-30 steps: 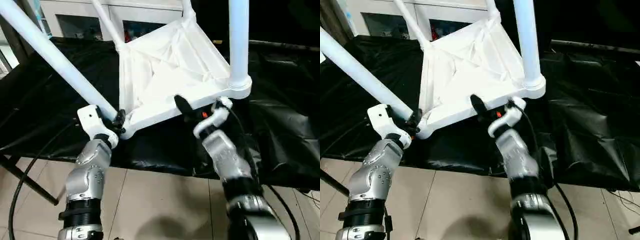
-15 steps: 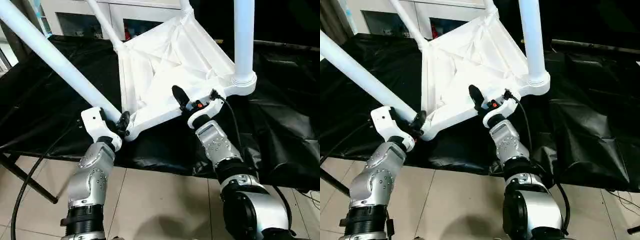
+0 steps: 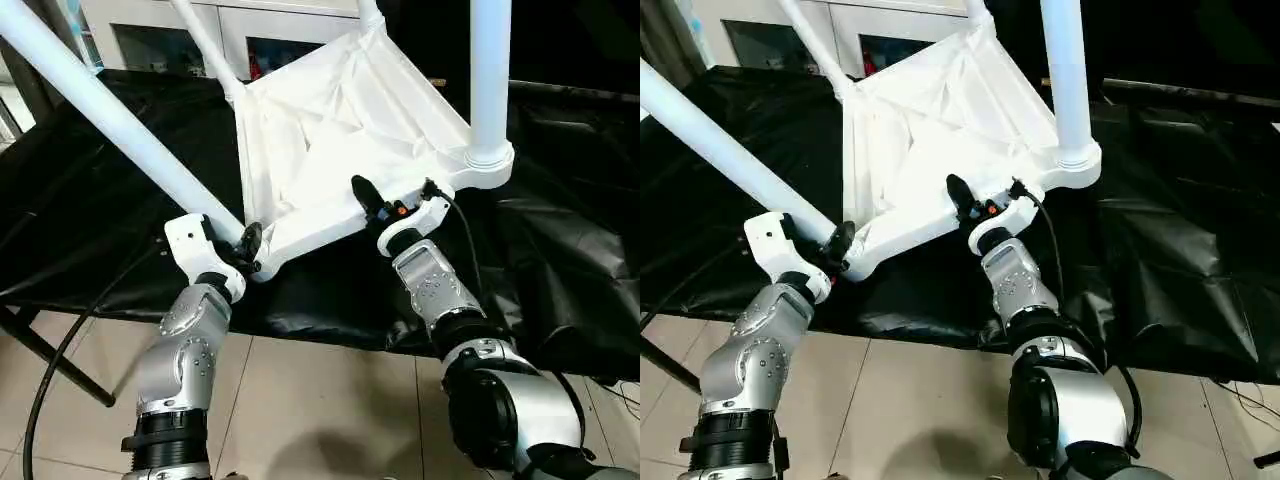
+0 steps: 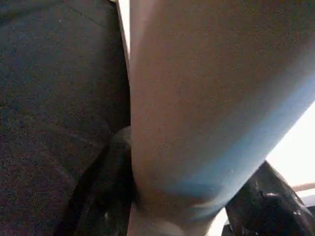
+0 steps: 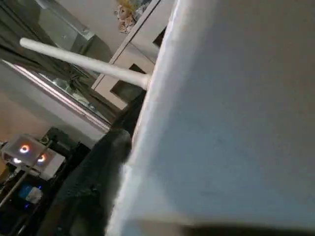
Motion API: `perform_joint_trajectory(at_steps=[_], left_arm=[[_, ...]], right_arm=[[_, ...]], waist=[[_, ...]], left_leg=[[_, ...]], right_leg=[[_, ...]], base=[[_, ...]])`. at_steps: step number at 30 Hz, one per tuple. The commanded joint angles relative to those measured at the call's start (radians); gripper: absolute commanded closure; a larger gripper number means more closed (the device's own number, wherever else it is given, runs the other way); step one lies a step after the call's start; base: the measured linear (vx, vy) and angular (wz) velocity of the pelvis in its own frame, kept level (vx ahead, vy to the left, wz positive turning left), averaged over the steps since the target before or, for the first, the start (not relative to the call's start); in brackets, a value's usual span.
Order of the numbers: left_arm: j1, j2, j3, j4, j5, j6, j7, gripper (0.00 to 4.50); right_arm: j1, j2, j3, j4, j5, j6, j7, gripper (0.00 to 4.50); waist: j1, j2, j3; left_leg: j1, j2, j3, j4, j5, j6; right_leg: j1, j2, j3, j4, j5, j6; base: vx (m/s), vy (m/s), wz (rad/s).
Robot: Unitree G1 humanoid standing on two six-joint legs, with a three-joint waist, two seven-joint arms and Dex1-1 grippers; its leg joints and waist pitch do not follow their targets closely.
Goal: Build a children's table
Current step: Flip table
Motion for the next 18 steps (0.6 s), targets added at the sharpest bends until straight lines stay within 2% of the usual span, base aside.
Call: perform_joint_trajectory(at_steps=[1,3,5,8,13,14,18], left_arm=[[0.012,-0.024,-0.008,0.026,-0.041,0.018,-0.024,2.37],[0.010,-0.019,-0.009,0.031,-0.027,0.013,-0.013,2.37],[0.006,-0.018,0.002,0.040,-0.041,0.007,-0.026,1.81],[0.007,-0.010,0.008,0.031,-0.048,0.010,-0.029,1.48],[0.021,0.008,0.033,0.010,-0.047,-0.011,-0.018,1.16],[0.022,0.009,0.049,0.006,-0.052,-0.016,-0.006,0.94],[0.032,0.028,0.082,-0.007,-0.059,-0.047,0.005,0.59]], right_arm=[[-0.033,-0.015,-0.009,0.005,-0.011,-0.020,-0.015,1.90],[-0.036,-0.019,-0.008,0.009,-0.015,-0.026,-0.015,2.15],[-0.043,-0.026,-0.009,0.015,-0.021,-0.041,-0.023,2.19],[-0.054,-0.039,-0.018,0.017,-0.030,-0.062,-0.044,2.28],[-0.072,-0.084,-0.027,-0.012,-0.048,-0.106,-0.088,2.30],[-0.073,-0.100,-0.032,-0.019,-0.050,-0.111,-0.097,2.30],[-0.070,-0.152,-0.031,-0.032,-0.074,-0.127,-0.123,2.30]], waist=[[0.007,-0.010,-0.076],[0.007,-0.011,-0.074],[0.007,-0.009,-0.072],[0.010,-0.007,-0.070],[0.020,-0.010,-0.070],[0.022,-0.010,-0.070],[0.024,-0.008,-0.070]], left_leg=[[0.006,0.028,0.003,-0.048,0.145,0.190],[0.004,0.028,0.003,-0.048,0.132,0.191],[0.006,0.030,0.003,-0.051,0.092,0.179],[0.007,0.031,0.004,-0.053,0.060,0.149],[0.007,0.029,0.005,-0.052,0.059,0.140],[0.010,0.029,0.007,-0.051,0.053,0.139],[0.005,0.028,0.005,-0.052,0.050,0.129]], right_leg=[[0.061,-0.061,0.024,-0.036,0.195,-0.321],[0.062,-0.062,0.024,-0.037,0.181,-0.322],[0.060,-0.062,0.024,-0.041,0.135,-0.319],[0.058,-0.062,0.025,-0.043,0.103,-0.315],[0.058,-0.061,0.026,-0.041,0.118,-0.302],[0.055,-0.059,0.027,-0.041,0.116,-0.300],[0.058,-0.059,0.026,-0.040,0.114,-0.290]], base=[[0.000,0.000,0.00],[0.000,0.000,0.00],[0.000,0.000,0.00],[0.000,0.000,0.00],[0.000,0.000,0.00],[0.000,0.000,0.00],[0.000,0.000,0.00]])
